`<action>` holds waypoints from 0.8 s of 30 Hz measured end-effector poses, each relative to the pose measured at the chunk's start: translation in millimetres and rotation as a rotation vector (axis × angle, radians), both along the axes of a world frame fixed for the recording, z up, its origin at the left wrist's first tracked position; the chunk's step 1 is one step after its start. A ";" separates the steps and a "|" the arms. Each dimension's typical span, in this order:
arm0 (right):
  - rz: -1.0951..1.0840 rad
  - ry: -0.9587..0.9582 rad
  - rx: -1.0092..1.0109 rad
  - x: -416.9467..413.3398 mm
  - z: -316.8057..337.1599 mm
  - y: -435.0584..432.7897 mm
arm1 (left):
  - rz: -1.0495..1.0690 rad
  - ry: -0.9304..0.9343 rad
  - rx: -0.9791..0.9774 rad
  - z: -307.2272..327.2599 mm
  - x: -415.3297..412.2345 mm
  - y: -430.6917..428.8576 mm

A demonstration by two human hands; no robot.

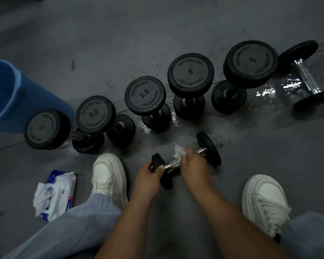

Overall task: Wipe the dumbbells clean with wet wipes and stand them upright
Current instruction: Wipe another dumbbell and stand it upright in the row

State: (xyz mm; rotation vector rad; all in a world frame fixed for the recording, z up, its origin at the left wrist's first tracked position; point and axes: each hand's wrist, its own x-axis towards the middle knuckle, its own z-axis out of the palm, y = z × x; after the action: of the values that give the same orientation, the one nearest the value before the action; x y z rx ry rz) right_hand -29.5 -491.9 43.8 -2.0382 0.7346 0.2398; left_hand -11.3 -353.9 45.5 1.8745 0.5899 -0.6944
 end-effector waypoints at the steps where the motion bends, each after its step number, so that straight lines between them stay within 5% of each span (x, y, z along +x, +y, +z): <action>1: -0.045 0.013 -0.045 -4.4 -0.3 -3.4 | 0.006 -0.002 -0.007 -0.5 0.1 0.1; 5: 0.202 -0.034 -0.016 -15.9 -3.7 15.7 | 0.027 0.003 -0.035 -1.1 1.1 -0.7; 8: -0.029 -0.056 -0.041 -12.4 -3.9 13.0 | 0.016 -0.013 -0.017 -2.3 -0.9 0.0; 12: 0.193 0.184 0.042 -22.2 -8.2 16.2 | 0.031 -0.008 -0.017 -2.9 0.0 1.4; 16: -0.142 0.033 -0.008 -17.1 -9.6 6.9 | 0.053 -0.008 -0.016 -2.1 -0.4 0.2; 20: 0.199 0.211 -0.011 -11.7 -6.3 11.7 | 0.035 -0.003 -0.023 -0.5 1.1 0.5; 24: -0.057 0.022 -0.074 -2.6 -4.6 6.4 | 0.035 -0.003 -0.019 -0.5 0.4 1.1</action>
State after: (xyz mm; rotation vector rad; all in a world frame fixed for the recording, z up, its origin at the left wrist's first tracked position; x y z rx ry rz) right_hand -32.1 -485.5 39.2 -2.0840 0.8249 0.2048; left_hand -10.8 -352.8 45.0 1.8432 0.6106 -0.6727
